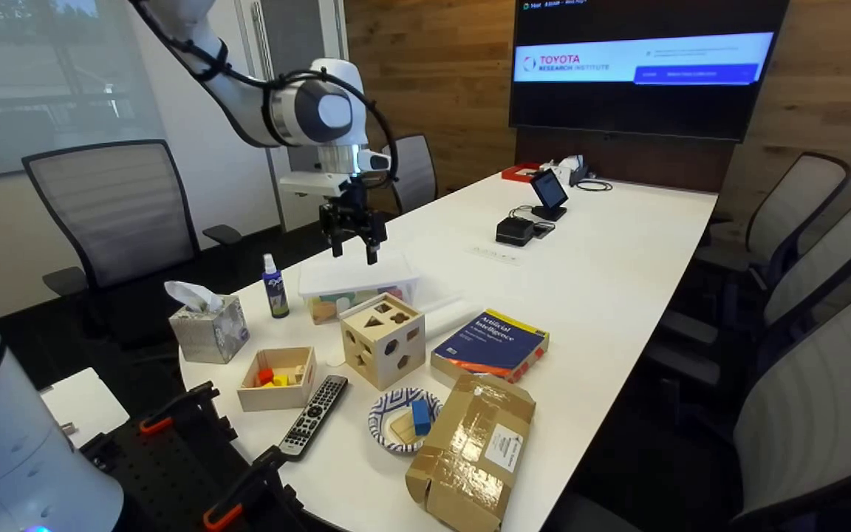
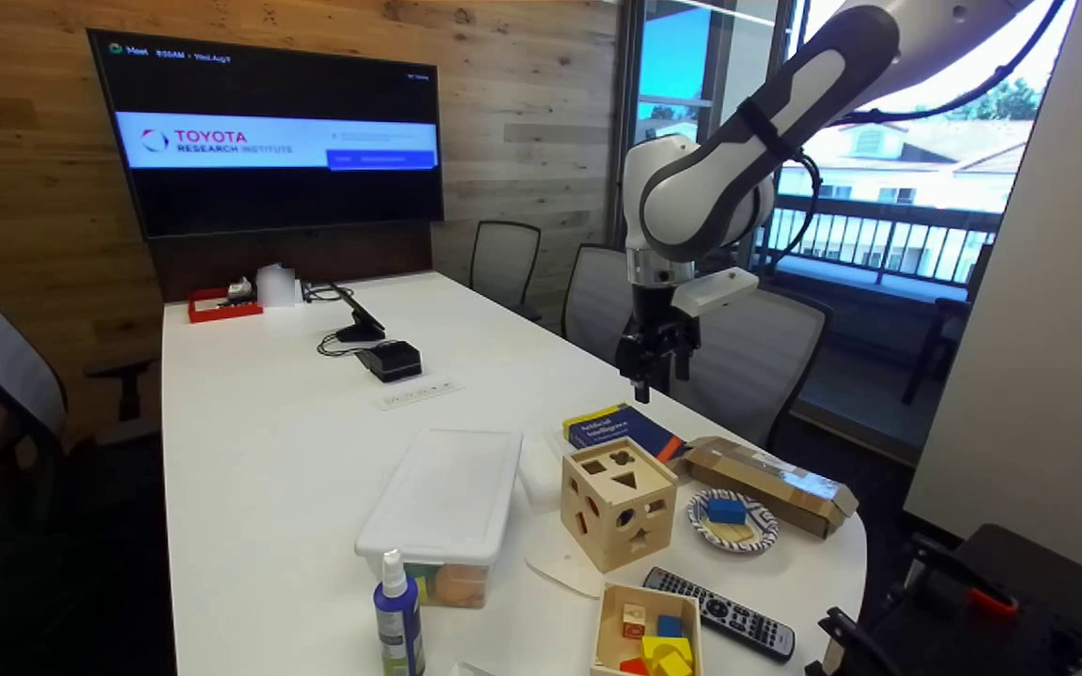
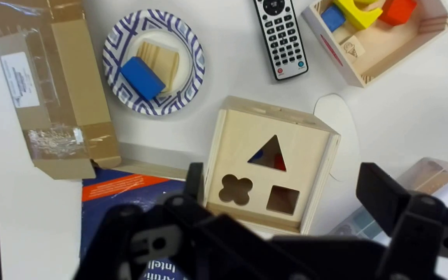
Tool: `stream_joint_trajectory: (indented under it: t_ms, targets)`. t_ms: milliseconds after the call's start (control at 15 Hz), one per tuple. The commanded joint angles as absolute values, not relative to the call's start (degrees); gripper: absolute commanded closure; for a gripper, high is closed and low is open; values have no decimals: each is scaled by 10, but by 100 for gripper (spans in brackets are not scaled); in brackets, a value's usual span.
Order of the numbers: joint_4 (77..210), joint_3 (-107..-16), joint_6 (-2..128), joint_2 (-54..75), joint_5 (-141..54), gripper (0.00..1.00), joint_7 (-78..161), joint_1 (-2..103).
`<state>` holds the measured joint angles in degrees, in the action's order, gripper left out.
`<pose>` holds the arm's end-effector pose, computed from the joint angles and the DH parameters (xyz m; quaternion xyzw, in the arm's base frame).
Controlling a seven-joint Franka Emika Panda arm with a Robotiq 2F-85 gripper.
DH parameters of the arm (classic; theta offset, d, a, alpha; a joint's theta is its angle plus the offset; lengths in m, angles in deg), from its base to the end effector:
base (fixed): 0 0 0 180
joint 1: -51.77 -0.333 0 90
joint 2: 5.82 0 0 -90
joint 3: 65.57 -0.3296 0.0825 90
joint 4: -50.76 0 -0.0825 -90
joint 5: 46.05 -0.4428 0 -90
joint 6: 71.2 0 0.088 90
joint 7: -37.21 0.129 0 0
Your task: Open the wooden box
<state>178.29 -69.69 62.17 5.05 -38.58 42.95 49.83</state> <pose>0.5726 0.0571 0.2290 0.9971 0.0492 -0.0391 0.0428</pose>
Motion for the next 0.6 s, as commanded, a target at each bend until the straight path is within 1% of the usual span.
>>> stream_joint_trajectory:
  t_ms: [0, 267, 533]
  targets:
    - [1772, -695, 683, 99, -422, 0, 421, 493]
    - [1761, -683, 747, 151, -435, 0, 466, 484]
    - [1719, -669, 769, 205, -437, 0, 482, 484]
